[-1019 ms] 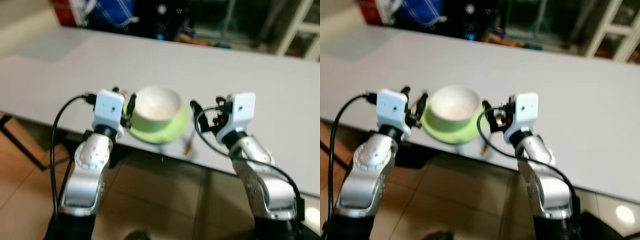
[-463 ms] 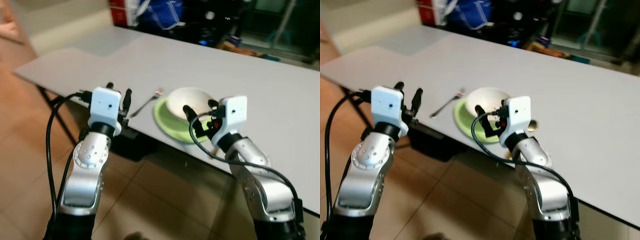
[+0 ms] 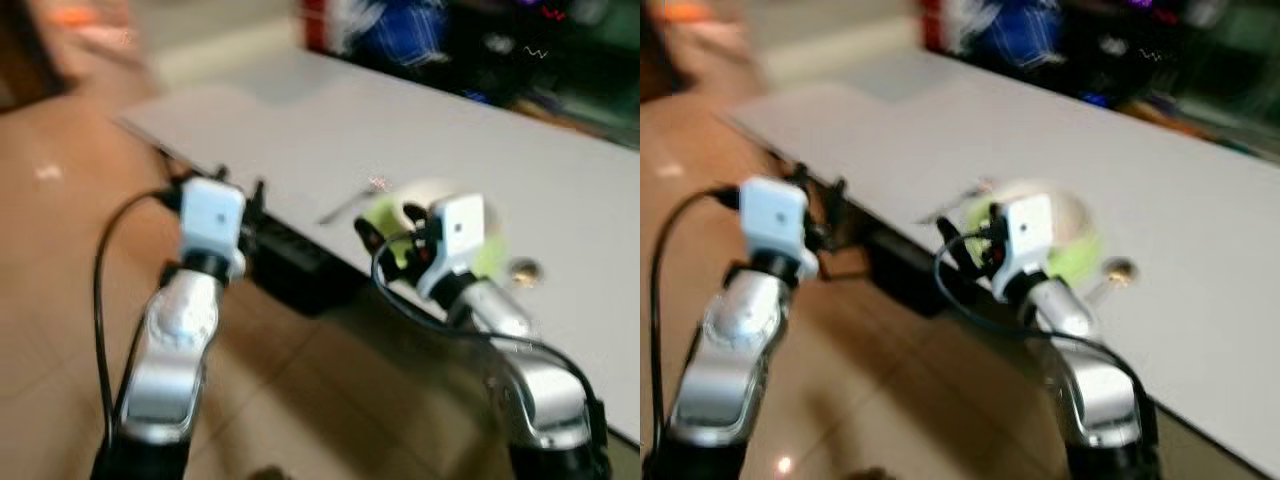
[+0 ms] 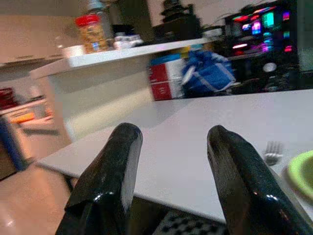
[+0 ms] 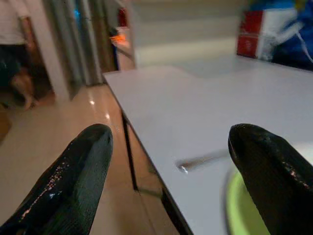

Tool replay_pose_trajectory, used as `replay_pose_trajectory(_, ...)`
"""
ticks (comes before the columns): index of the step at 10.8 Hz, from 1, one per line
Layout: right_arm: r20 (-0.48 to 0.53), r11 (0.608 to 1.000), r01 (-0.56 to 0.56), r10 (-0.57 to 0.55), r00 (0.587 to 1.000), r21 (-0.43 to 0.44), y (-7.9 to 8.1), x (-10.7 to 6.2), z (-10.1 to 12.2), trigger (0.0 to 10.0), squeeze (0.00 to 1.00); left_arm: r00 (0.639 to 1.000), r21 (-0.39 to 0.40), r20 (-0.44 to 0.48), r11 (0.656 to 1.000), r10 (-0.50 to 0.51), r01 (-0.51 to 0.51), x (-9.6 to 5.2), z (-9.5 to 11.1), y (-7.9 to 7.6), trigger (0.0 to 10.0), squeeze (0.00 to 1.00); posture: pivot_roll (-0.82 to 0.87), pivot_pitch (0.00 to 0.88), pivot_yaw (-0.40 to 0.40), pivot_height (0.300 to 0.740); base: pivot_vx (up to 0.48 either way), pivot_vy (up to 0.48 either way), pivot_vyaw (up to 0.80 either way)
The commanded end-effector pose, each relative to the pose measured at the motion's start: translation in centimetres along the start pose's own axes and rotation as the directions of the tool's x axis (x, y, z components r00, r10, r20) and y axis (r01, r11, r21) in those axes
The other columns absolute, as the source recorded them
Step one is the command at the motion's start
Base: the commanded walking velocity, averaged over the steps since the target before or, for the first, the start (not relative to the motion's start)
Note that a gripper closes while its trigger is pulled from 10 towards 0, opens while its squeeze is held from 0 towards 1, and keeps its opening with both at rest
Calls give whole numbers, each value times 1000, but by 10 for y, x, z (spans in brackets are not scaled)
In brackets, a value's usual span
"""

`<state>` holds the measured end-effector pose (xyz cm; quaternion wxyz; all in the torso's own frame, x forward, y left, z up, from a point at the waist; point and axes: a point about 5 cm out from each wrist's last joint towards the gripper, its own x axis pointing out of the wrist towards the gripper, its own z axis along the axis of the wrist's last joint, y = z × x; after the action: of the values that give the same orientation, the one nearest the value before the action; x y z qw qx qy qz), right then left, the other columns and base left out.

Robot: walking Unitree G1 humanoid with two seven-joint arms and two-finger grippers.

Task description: Setting the table

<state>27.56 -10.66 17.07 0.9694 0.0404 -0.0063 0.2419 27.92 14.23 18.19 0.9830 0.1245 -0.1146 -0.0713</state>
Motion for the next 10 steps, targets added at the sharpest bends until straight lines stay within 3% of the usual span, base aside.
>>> replay_pose_trajectory(1, 12, 1000, -21, 21, 1000, 11, 3, 2, 2, 10000, 0, 1000, 23, 25, 1000, 8, -9, 0, 6, 6, 10000, 0, 31, 0, -17, 740, 428, 0, 800)
replay_pose_trajectory(5, 9, 1000, -31, 31, 999, -3, 7, 3, 3, 10000, 0, 1000, 13, 6, 1000, 16, -16, -5, 0, 8, 10000, 0, 23, 0, -22, 740, 444, 0, 800)
replay_pose_trajectory(10, -6, 999, -37, 36, 999, -31, 6, 5, 0, 10000, 0, 1000, 16, 6, 1000, 3, -3, -9, -2, 3, 10000, 0, 31, 0, -33, 740, 456, 0, 0)
